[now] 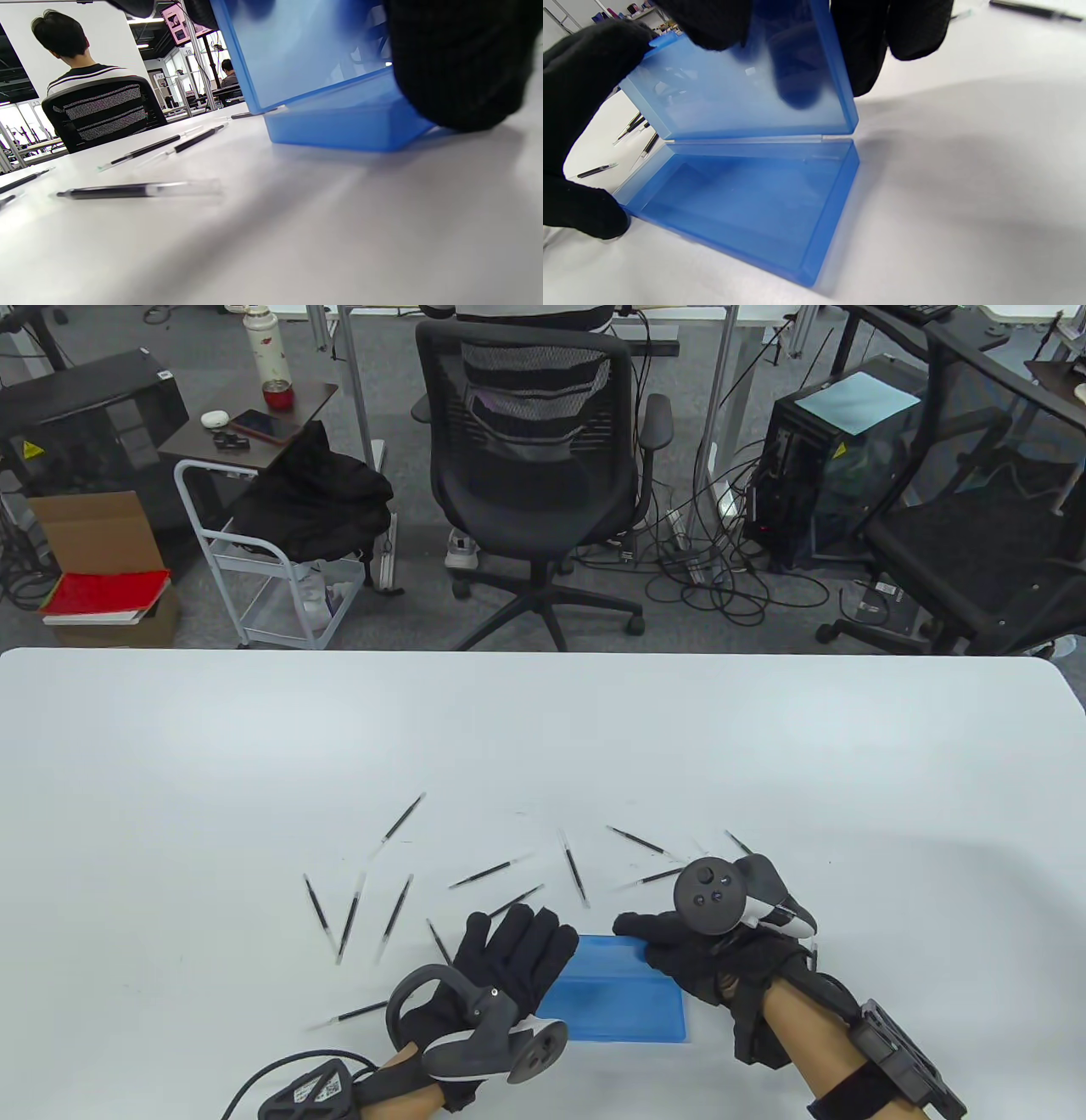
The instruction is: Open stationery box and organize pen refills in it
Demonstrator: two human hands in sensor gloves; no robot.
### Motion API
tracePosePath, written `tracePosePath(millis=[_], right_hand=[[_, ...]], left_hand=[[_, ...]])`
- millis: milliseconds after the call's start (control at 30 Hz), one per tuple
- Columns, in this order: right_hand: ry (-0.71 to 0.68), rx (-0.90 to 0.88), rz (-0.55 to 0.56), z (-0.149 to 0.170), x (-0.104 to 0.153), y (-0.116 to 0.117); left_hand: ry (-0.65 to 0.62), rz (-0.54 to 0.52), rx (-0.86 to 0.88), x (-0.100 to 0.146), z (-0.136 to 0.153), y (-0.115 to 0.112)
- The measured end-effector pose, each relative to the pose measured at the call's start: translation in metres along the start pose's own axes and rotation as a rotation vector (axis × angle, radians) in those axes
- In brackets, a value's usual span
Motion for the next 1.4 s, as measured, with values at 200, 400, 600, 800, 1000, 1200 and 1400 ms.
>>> tracePosePath(millis=[200, 400, 600, 800, 1000, 1200, 1400], right_hand=[[0.135, 0.087, 0.288, 0.015, 0.04, -0.032], [0.379, 0.263, 0.415, 0.045, 0.063, -0.033], [0.556, 0.422, 0.38, 0.078, 0.059, -0.017], [0.71, 0.436, 0.325, 0.099, 0.061, -0.008], [0.8, 0.406, 0.281, 0.111, 0.059, 0.004], [0.869, 0.375, 0.268, 0.113, 0.057, 0.007], [0.932, 0.366, 0.284, 0.116, 0.056, 0.006]], left_hand=[[0.0, 0.002, -0.002, -0.001, 0.0, 0.0], [-0.003, 0.005, 0.003, -0.001, 0.0, -0.001], [-0.004, 0.0, -0.006, 0.0, -0.001, 0.0], [-0.004, 0.002, -0.004, 0.0, -0.001, -0.001], [-0.005, 0.003, -0.001, 0.0, -0.001, -0.001], [-0.007, 0.005, 0.005, 0.0, 0.0, -0.002], [-0.007, 0.003, 0.001, 0.0, 0.0, -0.002]])
Point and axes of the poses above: the tracker on the back of each hand, its own z axis roughly to the little-finger side, its own x axis roughly from the fingertips to the wrist, y = z × x, the point moved 3 cm from there along -x, roughly from the wrist to the fingertips, and after that the axes turned 3 degrees about -z, right-handed, at the moved point
